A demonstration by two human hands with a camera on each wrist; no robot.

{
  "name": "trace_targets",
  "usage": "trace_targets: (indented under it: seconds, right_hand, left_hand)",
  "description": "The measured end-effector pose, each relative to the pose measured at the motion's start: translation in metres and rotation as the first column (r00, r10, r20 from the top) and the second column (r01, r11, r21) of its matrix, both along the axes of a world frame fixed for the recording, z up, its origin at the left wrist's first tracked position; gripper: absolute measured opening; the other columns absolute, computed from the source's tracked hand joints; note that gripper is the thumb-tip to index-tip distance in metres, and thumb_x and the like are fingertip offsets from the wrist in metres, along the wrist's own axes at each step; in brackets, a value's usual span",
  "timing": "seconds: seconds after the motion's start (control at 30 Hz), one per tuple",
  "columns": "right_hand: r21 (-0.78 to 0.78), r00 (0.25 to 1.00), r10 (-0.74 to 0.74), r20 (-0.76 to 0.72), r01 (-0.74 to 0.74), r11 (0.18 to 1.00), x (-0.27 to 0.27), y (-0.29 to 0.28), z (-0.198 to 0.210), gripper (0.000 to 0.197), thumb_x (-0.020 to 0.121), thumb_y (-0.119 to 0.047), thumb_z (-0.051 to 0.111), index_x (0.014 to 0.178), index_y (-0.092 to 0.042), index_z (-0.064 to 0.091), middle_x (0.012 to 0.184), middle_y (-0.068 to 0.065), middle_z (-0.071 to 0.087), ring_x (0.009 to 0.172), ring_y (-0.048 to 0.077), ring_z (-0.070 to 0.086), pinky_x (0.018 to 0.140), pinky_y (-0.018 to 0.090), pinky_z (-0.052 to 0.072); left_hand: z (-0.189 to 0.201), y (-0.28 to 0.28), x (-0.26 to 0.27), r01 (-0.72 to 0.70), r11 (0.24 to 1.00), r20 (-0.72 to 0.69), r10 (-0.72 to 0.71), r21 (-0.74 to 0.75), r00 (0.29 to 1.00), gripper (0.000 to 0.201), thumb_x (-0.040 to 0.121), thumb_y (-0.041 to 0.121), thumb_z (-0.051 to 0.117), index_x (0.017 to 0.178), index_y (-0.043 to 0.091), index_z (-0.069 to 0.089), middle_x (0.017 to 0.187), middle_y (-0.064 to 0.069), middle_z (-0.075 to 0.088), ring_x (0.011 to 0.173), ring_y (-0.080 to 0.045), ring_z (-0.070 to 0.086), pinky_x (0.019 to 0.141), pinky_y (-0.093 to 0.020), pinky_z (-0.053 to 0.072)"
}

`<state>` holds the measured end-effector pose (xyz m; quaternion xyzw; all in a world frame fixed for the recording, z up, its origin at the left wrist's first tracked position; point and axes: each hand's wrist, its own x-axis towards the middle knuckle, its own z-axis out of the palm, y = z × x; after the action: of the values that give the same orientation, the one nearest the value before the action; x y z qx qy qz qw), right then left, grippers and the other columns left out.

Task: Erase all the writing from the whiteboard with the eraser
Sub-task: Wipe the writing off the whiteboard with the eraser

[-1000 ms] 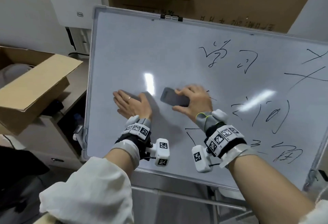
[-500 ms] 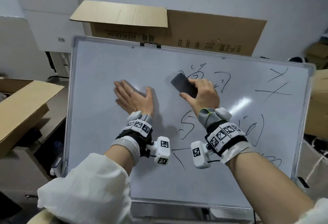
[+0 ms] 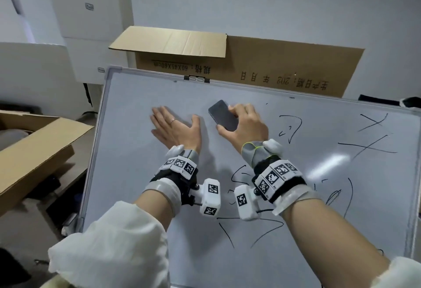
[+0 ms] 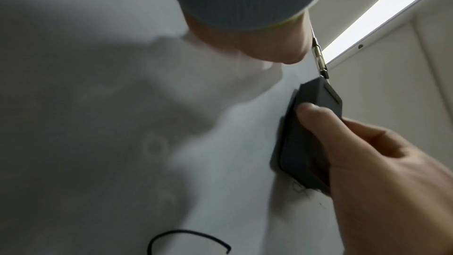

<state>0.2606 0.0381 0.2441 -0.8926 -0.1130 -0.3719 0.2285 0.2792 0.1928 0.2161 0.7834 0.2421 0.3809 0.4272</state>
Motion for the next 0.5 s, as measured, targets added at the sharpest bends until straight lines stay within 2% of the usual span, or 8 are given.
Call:
trace_targets:
  seconds: [0.1,0.2,0.27,0.33,0.43,0.5]
  right_hand:
    - [0.120,0.991,-0.130,0.022,0.126,0.985,0.004,-0.035,0.009,0.048,0.068,-0.051,0.075,0.105,-0.026,0.059,0.105,0.002,0.056,0.094,0.026,0.060,0.064,0.030,0.043]
    - [0.294,0.950,-0.309,0.044,0.283,0.913,0.005,-0.075,0.022,0.049,0.069,-0.054,0.070,0.105,-0.025,0.056,0.108,0.003,0.055,0.091,0.028,0.061,0.063,0.029,0.041]
    - [0.338,0.929,-0.368,0.029,0.337,0.879,0.004,-0.083,0.024,0.050,0.070,-0.054,0.070,0.107,-0.025,0.055,0.111,0.002,0.055,0.091,0.028,0.061,0.062,0.028,0.040]
    - [0.325,0.945,-0.323,0.043,0.293,0.899,0.003,-0.070,0.022,0.049,0.069,-0.053,0.071,0.107,-0.026,0.056,0.108,0.002,0.055,0.090,0.028,0.061,0.063,0.028,0.044]
    - [0.140,0.987,-0.148,0.058,0.139,0.980,0.002,-0.033,0.009,0.049,0.066,-0.050,0.075,0.108,-0.028,0.061,0.102,0.004,0.054,0.090,0.029,0.061,0.063,0.031,0.049]
    - [0.078,0.991,-0.121,0.051,0.117,0.990,0.002,-0.024,0.006,0.051,0.066,-0.048,0.076,0.109,-0.027,0.062,0.102,0.004,0.055,0.091,0.029,0.061,0.063,0.032,0.049]
  left_hand:
    - [-0.004,-0.002,0.002,-0.017,1.000,-0.004,0.017,-0.009,1.000,0.090,0.082,0.048,0.057,0.155,0.012,0.017,0.165,-0.004,0.009,0.153,-0.021,0.004,0.123,-0.045,0.004]
    - [-0.006,-0.014,0.004,-0.031,1.000,-0.001,0.031,-0.002,1.000,0.089,0.082,0.047,0.056,0.155,0.012,0.018,0.164,-0.004,0.010,0.153,-0.021,0.005,0.123,-0.045,0.005]
    - [-0.006,-0.022,0.002,-0.024,1.000,0.005,0.024,0.009,1.000,0.088,0.083,0.047,0.055,0.155,0.011,0.018,0.164,-0.004,0.010,0.153,-0.021,0.006,0.123,-0.046,0.005]
    - [-0.003,-0.026,0.002,-0.007,1.000,0.015,0.007,0.014,1.000,0.088,0.082,0.047,0.054,0.154,0.011,0.018,0.164,-0.004,0.011,0.153,-0.021,0.006,0.123,-0.046,0.005]
    - [-0.001,-0.027,0.005,-0.001,1.000,0.022,0.000,0.025,1.000,0.089,0.082,0.047,0.055,0.155,0.012,0.018,0.164,-0.003,0.010,0.153,-0.020,0.005,0.123,-0.046,0.005]
    - [-0.002,-0.026,0.007,-0.010,1.000,0.024,0.010,0.029,1.000,0.089,0.081,0.047,0.054,0.155,0.012,0.017,0.164,-0.003,0.010,0.153,-0.020,0.004,0.123,-0.045,0.004]
